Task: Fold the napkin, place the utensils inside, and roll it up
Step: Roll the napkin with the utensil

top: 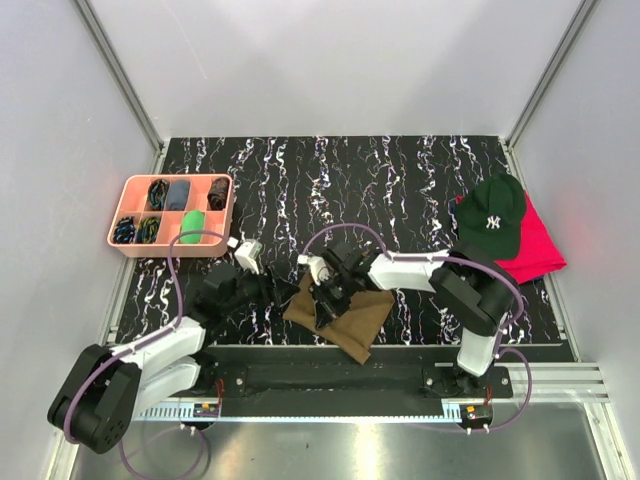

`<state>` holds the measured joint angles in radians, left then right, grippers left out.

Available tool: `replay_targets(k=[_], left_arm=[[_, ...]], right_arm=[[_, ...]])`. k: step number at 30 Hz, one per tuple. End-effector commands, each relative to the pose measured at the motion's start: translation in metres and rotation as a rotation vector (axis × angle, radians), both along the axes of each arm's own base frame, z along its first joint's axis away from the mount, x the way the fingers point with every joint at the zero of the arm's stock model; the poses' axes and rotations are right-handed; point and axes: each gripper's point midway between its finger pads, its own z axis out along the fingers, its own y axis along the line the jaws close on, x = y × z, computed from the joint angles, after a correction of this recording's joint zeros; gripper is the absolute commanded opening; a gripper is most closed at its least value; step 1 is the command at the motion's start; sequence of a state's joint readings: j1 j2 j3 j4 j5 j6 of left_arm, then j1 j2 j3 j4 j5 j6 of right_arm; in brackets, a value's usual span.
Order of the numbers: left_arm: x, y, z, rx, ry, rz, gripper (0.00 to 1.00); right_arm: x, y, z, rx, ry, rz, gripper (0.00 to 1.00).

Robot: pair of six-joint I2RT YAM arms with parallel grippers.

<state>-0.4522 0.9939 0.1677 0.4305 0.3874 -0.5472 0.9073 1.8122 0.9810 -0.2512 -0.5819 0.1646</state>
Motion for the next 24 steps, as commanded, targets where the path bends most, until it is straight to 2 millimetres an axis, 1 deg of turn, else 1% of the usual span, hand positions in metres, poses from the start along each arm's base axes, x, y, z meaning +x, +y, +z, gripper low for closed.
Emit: replay_targets(k=[1,2,4,6,7,8,10,12,13,14,16,17,18,19,21,22,24], left_arm=[[-0.011,0.0,-0.003,-0.023,-0.026,-0.03,0.71],[-0.013,0.0,-0.006,-0.025,-0.018,-0.041,0.72],[-0.018,-0.003,-0.008,-0.037,-0.014,-0.063,0.73],[-0.02,-0.003,-0.016,-0.033,0.012,-0.07,0.73],[-0.019,-0.004,-0.015,-0.041,0.008,-0.071,0.73],[-0.02,-0.005,-0.019,-0.042,0.025,-0.071,0.73],[-0.017,-0.007,-0.016,-0.056,0.016,-0.074,0.73],[-0.017,-0.008,-0.02,-0.051,0.031,-0.075,0.72],[-0.015,-0.009,-0.019,-0.056,0.022,-0.078,0.72],[-0.015,-0.009,-0.022,-0.054,0.035,-0.078,0.71],[-0.015,-0.013,-0.02,-0.079,0.033,-0.091,0.69],[-0.016,-0.014,-0.024,-0.08,0.05,-0.095,0.68],[-0.015,-0.017,-0.021,-0.097,0.033,-0.104,0.67],[-0.017,-0.018,-0.026,-0.098,0.058,-0.112,0.64],[-0.018,-0.021,-0.024,-0.117,0.055,-0.128,0.61],[-0.019,-0.022,-0.028,-0.122,0.076,-0.13,0.58],[-0.021,-0.024,-0.026,-0.144,0.08,-0.144,0.52]], right_arm=[[-0.007,-0.007,-0.001,0.047,0.148,0.01,0.15],[-0.007,-0.006,0.001,0.068,0.169,0.017,0.15],[-0.004,-0.008,-0.001,0.083,0.204,0.01,0.14],[0.002,-0.01,0.001,0.116,0.257,-0.002,0.14],[0.002,-0.011,-0.003,0.117,0.281,-0.004,0.13],[0.004,-0.012,-0.002,0.13,0.304,-0.006,0.13],[0.005,-0.013,-0.006,0.139,0.336,-0.006,0.13],[0.009,-0.015,-0.006,0.163,0.367,-0.012,0.13],[0.01,-0.017,-0.011,0.162,0.388,-0.019,0.12],[0.012,-0.017,-0.012,0.165,0.396,-0.023,0.12],[0.014,-0.017,-0.014,0.172,0.418,-0.027,0.12],[0.015,-0.017,-0.016,0.172,0.425,-0.03,0.12],[0.017,-0.017,-0.019,0.171,0.431,-0.035,0.12],[0.018,-0.018,-0.021,0.168,0.436,-0.039,0.11],[0.02,-0.019,-0.023,0.167,0.445,-0.047,0.11],[0.02,-0.019,-0.023,0.167,0.445,-0.048,0.11],[0.022,-0.021,-0.025,0.164,0.451,-0.059,0.11]])
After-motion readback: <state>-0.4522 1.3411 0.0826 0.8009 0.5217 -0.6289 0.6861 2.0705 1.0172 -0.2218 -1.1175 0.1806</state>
